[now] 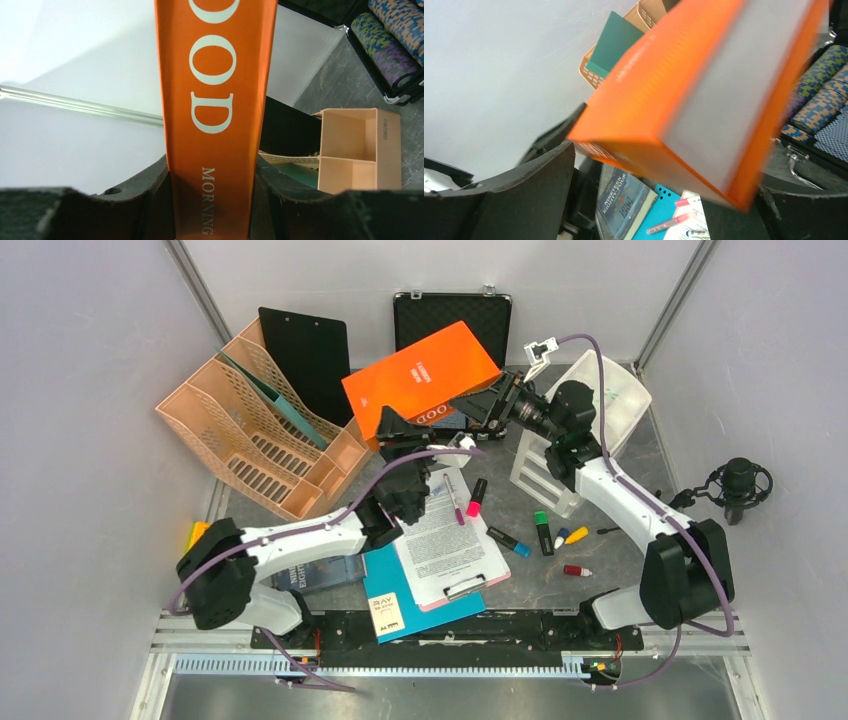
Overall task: Organize the desk
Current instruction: Pick up the book from the center of the board, then move the storage box to the center of the board.
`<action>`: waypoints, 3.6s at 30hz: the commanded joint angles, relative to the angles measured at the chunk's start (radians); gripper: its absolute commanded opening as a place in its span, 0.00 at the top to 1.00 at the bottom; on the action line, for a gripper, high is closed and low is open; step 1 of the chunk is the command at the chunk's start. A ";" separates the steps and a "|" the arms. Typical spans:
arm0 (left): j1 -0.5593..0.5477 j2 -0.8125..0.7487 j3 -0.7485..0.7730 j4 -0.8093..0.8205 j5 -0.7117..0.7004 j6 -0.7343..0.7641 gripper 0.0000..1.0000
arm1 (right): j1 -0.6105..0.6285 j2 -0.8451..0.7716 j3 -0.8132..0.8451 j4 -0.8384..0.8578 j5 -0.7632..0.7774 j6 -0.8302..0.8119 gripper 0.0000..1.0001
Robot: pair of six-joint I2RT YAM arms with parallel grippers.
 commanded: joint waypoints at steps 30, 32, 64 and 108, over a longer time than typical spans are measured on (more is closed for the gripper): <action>-0.166 0.348 -0.163 0.931 -0.067 0.496 0.84 | -0.055 0.028 -0.084 0.263 -0.008 0.148 0.71; -0.166 0.346 -0.176 0.931 -0.066 0.490 0.67 | -0.070 0.017 -0.100 0.282 -0.005 0.167 0.87; 0.391 -0.539 0.107 -0.942 0.364 -0.843 0.00 | -0.025 0.035 0.377 -0.277 0.073 -0.444 1.00; 1.665 -0.333 0.490 -1.280 1.236 -1.184 0.00 | 0.715 0.644 1.184 -0.739 0.319 -0.998 1.00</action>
